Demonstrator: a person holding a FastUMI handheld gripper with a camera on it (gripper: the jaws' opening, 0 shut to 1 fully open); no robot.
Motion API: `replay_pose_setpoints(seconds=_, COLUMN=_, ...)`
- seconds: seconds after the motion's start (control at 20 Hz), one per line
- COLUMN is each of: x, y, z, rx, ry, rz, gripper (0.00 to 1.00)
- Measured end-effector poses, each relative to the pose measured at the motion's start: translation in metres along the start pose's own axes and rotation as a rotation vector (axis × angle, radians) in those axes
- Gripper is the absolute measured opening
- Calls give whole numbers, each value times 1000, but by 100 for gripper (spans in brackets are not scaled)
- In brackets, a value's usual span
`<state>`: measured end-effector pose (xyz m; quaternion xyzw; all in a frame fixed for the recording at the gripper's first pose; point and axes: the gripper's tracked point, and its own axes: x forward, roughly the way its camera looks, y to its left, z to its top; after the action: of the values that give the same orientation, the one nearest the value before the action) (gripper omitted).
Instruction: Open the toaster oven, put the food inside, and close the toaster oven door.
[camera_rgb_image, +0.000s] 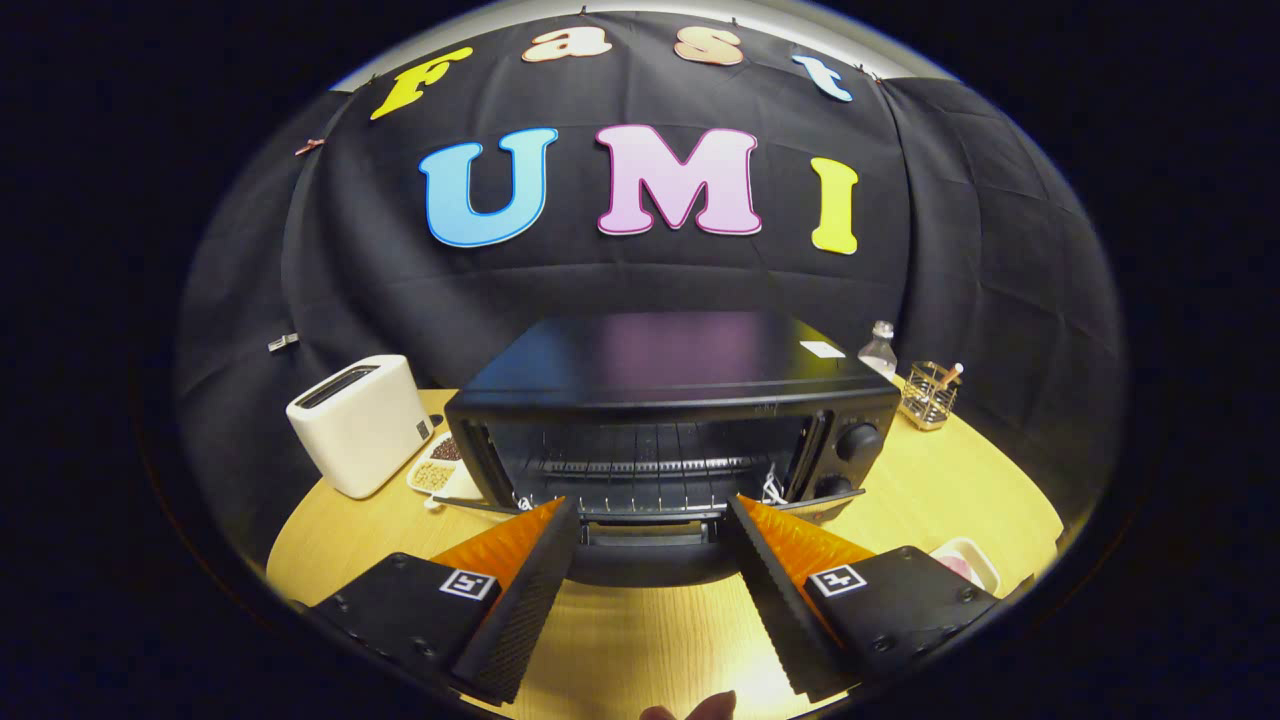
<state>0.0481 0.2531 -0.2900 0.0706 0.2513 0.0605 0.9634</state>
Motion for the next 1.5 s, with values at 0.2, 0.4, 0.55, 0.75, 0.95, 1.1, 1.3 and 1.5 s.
replay_pose_setpoints(seconds=0.2, x=-16, y=0, z=-38, rx=0, ry=79, rz=-3, gripper=98)
replay_pose_setpoints(seconds=0.4, x=-19, y=-2, z=-79, rx=-11, ry=174, rz=0, gripper=98)
replay_pose_setpoints(seconds=0.55, x=-19, y=-1, z=-101, rx=-25, ry=238, rz=19, gripper=98)
replay_pose_setpoints(seconds=0.75, x=-20, y=0, z=-106, rx=-56, ry=262, rz=46, gripper=98)
replay_pose_setpoints(seconds=0.95, x=-33, y=-9, z=-101, rx=-33, ry=266, rz=72, gripper=98)
replay_pose_setpoints(seconds=1.1, x=-50, y=-31, z=-77, rx=-12, ry=239, rz=122, gripper=98)
replay_pose_setpoints(seconds=1.3, x=-69, y=-100, z=-58, rx=-3, ry=261, rz=100, gripper=97)
replay_pose_setpoints(seconds=1.5, x=-78, y=-176, z=-67, rx=-31, ry=356, rz=84, gripper=100)
